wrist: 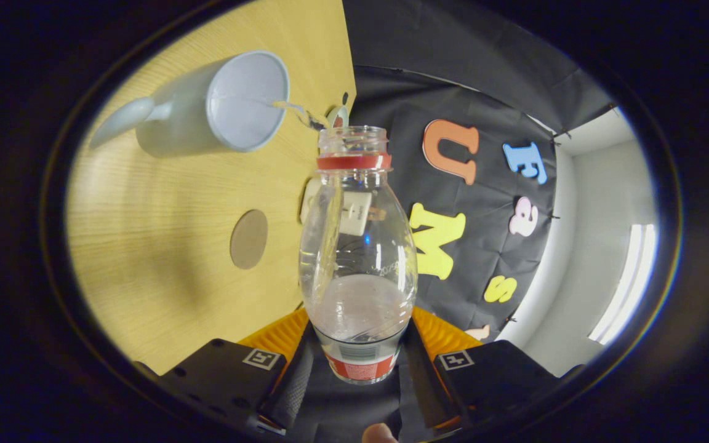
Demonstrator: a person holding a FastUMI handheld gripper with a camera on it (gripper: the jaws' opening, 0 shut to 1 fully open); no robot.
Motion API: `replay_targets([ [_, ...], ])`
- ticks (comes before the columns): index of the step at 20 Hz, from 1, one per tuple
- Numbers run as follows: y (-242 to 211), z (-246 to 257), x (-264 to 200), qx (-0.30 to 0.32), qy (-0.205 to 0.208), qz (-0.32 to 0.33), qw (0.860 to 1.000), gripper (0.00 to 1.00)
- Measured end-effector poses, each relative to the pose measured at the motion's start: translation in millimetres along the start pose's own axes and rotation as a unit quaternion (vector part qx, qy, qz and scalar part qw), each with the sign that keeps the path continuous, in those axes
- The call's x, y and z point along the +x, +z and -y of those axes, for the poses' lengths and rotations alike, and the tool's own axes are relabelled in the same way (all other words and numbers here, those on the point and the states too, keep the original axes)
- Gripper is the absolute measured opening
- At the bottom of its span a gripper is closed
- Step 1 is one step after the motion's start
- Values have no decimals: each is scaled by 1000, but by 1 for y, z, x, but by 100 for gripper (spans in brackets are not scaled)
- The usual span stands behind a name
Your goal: Take the bottle from table, then pour the juice into the cup, finally place the bottle on the coaster
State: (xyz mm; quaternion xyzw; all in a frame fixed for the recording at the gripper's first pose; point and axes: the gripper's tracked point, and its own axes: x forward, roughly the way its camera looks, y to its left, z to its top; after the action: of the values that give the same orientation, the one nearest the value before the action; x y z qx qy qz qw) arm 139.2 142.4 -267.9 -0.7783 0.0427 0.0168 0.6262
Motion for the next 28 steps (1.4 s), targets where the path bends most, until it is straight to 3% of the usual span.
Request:
replay_targets([
  [28, -2, 17, -4, -39, -12, 1, 999, 78],
])
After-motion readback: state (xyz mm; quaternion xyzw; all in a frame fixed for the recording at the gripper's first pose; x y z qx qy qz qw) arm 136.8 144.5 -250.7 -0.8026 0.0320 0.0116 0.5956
